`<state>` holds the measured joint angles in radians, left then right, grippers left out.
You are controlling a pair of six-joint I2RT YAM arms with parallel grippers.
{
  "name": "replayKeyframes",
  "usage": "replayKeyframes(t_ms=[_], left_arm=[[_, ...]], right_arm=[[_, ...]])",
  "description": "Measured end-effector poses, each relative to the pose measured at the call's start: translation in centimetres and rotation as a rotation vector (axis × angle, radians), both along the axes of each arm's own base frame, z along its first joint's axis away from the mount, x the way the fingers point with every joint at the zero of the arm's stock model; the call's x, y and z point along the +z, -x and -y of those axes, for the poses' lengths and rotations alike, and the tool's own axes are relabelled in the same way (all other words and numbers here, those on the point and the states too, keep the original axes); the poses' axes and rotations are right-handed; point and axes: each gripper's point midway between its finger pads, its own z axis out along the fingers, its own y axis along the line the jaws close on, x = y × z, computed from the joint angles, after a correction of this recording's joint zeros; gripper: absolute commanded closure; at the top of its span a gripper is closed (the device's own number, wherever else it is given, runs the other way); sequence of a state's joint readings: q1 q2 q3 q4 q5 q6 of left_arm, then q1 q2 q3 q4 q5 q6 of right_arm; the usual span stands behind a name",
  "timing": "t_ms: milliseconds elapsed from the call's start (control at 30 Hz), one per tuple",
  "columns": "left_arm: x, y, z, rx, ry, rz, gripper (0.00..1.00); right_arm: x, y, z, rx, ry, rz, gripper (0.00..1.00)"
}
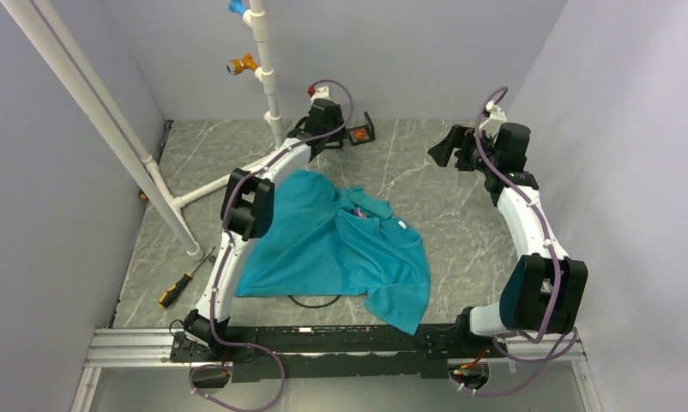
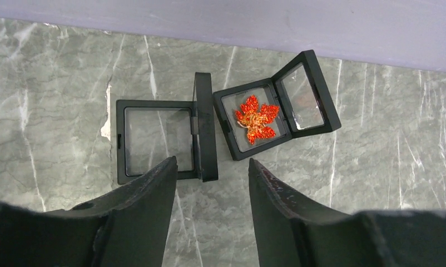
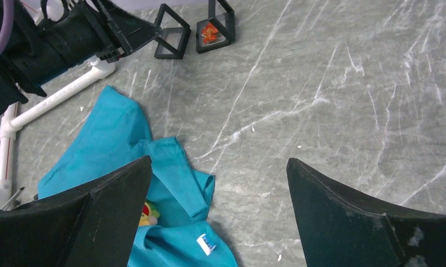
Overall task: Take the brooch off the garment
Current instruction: Move the brooch box to the center of the board.
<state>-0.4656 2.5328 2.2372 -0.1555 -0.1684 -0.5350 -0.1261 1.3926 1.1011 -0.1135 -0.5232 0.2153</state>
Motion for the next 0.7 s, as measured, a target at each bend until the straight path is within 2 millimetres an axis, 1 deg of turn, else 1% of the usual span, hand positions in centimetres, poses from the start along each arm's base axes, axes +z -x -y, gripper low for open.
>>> replayKeyframes(t_ms=[100,133,167,233,267,300,367,400,500,567,633,700], left_arm=[[-0.2,0.3,0.0,-0.011,-0.007,0.001,0.33],[-0.3,0.6,-0.2,-0.015,-0.017,-0.004,0.26],[-0.3,1.0,-0.4,-0.022,-0.026,-0.009,0.18],[0.3,2.0,-0.9,-0.035,-0.045,-0.007,0.02],[0.7,2.7,-1.2,-0.047,-0.06,-0.006,0.01],[1.5,3.6,-1.7,-0.064,-0.075,0.0,0.0],[3.7,5.6,-2.3,-0.106,-0.097,0.029,0.0],[5.0,6.5,-2.6,-0.13,-0.106,0.048,0.01],[9.9,9.7,-3.3,-0.239,-0.151,0.139,0.0],[12.6,11.8,-3.4,-0.331,-0.186,0.206,0.01],[14.3,14.7,-3.2,-0.475,-0.24,0.272,0.01],[14.6,17.3,-2.7,-0.623,-0.277,0.312,0.01]], right_arm=[[-0.1,0.3,-0.3,0.024,0.004,-0.003,0.05],[-0.2,0.4,-0.4,0.035,0.005,-0.005,0.05],[-0.3,0.5,-0.5,0.045,0.007,-0.005,0.05],[-0.3,0.7,-0.7,0.07,0.01,-0.004,0.06],[-0.4,0.8,-0.9,0.086,0.013,-0.004,0.06],[-0.5,0.9,-1.1,0.101,0.012,-0.006,0.06],[-0.9,1.2,-1.6,0.14,0.004,-0.015,0.08],[-1.2,1.4,-1.9,0.161,-0.006,-0.025,0.1],[-2.4,1.8,-2.8,0.222,-0.048,-0.068,0.17],[-3.4,2.0,-3.3,0.254,-0.079,-0.104,0.19],[-4.5,2.1,-3.9,0.281,-0.121,-0.148,0.21],[-5.4,2.2,-4.3,0.298,-0.159,-0.189,0.23]])
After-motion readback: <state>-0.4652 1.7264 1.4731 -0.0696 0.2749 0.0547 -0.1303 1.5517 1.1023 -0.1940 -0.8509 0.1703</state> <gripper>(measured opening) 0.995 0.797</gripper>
